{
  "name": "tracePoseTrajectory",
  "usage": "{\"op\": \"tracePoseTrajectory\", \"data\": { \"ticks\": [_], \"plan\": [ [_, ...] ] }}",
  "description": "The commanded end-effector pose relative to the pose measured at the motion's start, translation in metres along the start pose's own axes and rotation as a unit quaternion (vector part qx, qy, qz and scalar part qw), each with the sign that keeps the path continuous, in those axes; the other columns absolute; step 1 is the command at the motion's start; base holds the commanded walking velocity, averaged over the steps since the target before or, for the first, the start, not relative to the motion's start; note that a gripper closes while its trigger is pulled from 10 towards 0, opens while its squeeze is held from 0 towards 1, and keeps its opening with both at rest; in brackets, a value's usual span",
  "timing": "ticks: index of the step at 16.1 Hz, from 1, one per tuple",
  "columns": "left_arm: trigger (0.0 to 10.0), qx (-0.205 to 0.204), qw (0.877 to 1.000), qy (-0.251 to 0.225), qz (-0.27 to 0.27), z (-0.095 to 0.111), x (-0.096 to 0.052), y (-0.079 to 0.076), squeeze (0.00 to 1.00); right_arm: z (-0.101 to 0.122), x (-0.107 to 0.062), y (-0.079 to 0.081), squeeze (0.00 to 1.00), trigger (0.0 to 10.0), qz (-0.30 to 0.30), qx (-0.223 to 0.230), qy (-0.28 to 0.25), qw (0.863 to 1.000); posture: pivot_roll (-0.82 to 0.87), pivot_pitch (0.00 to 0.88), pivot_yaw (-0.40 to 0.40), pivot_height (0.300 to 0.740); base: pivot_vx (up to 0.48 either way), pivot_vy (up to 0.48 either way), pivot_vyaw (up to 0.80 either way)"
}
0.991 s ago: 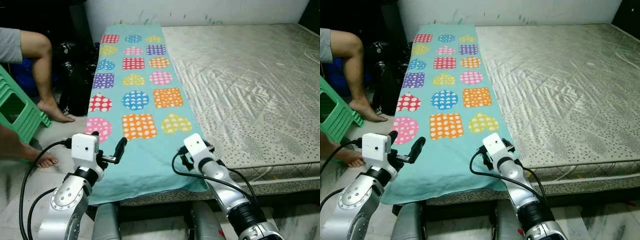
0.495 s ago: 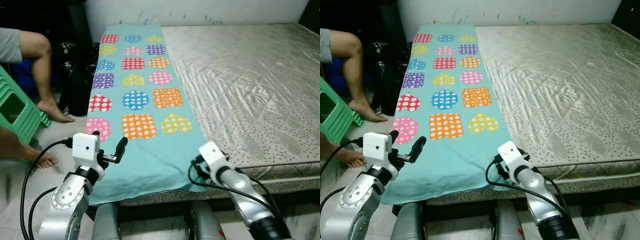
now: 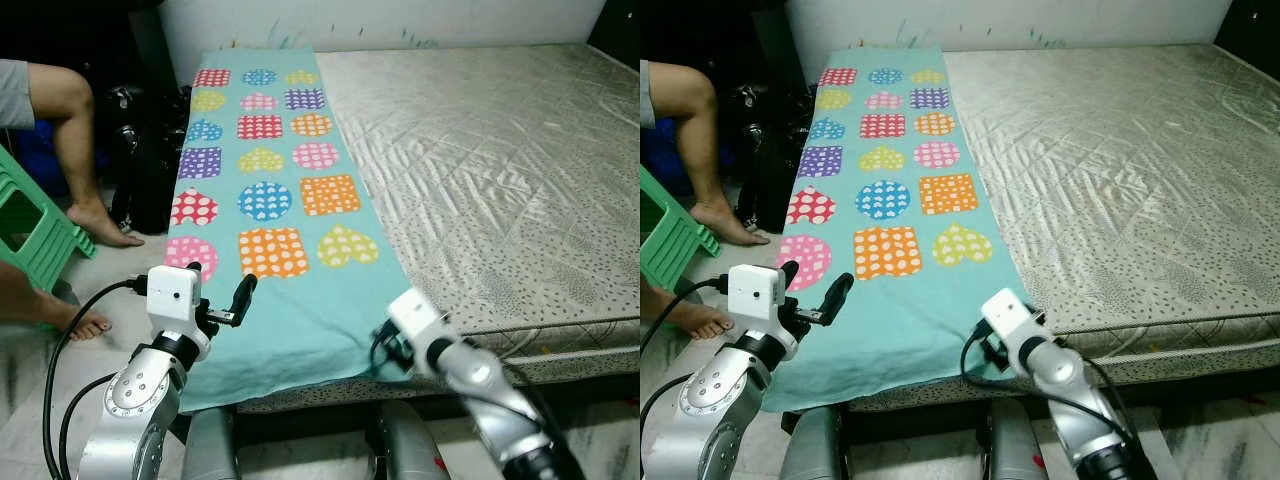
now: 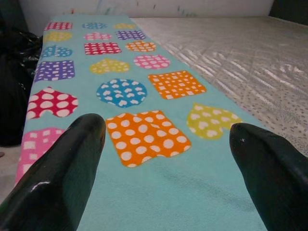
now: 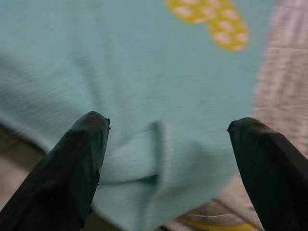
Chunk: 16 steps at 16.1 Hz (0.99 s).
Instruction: Clean up the room
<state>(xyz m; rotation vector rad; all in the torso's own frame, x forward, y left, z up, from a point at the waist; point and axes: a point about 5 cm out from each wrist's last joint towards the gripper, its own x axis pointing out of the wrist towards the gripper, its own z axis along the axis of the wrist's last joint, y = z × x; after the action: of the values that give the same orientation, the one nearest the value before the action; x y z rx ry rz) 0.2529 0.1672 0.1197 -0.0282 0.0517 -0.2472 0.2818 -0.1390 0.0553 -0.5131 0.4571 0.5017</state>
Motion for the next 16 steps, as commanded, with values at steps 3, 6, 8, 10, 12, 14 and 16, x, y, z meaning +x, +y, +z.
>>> {"op": "tracePoseTrajectory", "data": {
  "ticks": [3, 6, 8, 10, 12, 14, 16],
  "plan": [
    [10.0, 0.004, 1.0, 0.0, 0.004, 0.0, 0.0, 0.0, 0.0, 0.008, 0.005, 0.005, 0.0, 10.0, 0.001, -0.015, -0.004, 1.0, 0.01, 0.074, -0.004, 0.57, 0.0, 0.0, 0.0],
    [10.0, 0.004, 1.0, 0.002, 0.002, -0.001, -0.002, -0.001, 0.0, 0.011, 0.009, 0.01, 0.0, 10.0, -0.006, -0.012, -0.006, 1.0, 0.01, 0.083, -0.004, 0.57, 0.0, 0.0, 0.0],
    [10.0, 0.005, 1.0, 0.003, 0.004, -0.001, -0.002, 0.001, 0.0, 0.01, 0.011, 0.011, 0.0, 10.0, -0.008, -0.015, -0.003, 1.0, 0.01, 0.089, -0.005, 0.57, 0.0, 0.0, 0.0],
    [10.0, 0.005, 1.0, 0.003, 0.004, 0.0, -0.002, 0.0, 0.0, 0.01, 0.015, 0.009, 0.0, 10.0, -0.019, -0.024, -0.002, 1.0, 0.01, 0.093, -0.003, 0.57, 0.0, 0.0, 0.0],
    [10.0, 0.004, 1.0, 0.003, 0.002, 0.0, -0.001, -0.001, 0.0, 0.008, 0.022, 0.008, 0.0, 10.0, -0.028, -0.024, 0.003, 0.999, 0.01, 0.099, 0.002, 0.57, 0.0, 0.0, 0.0],
    [10.0, 0.005, 1.0, 0.006, -0.001, 0.0, -0.001, 0.0, 0.0, 0.009, 0.028, 0.005, 0.0, 10.0, -0.042, -0.015, 0.002, 0.999, 0.01, 0.103, 0.011, 0.57, 0.0, 0.0, 0.0],
    [10.0, 0.006, 1.0, 0.006, -0.002, 0.0, 0.0, 0.001, 0.0, 0.009, 0.031, 0.002, 0.0, 0.1, -0.052, -0.011, 0.001, 0.999, 0.01, 0.102, 0.011, 0.57, 0.0, 0.0, 0.0]
  ]
}}
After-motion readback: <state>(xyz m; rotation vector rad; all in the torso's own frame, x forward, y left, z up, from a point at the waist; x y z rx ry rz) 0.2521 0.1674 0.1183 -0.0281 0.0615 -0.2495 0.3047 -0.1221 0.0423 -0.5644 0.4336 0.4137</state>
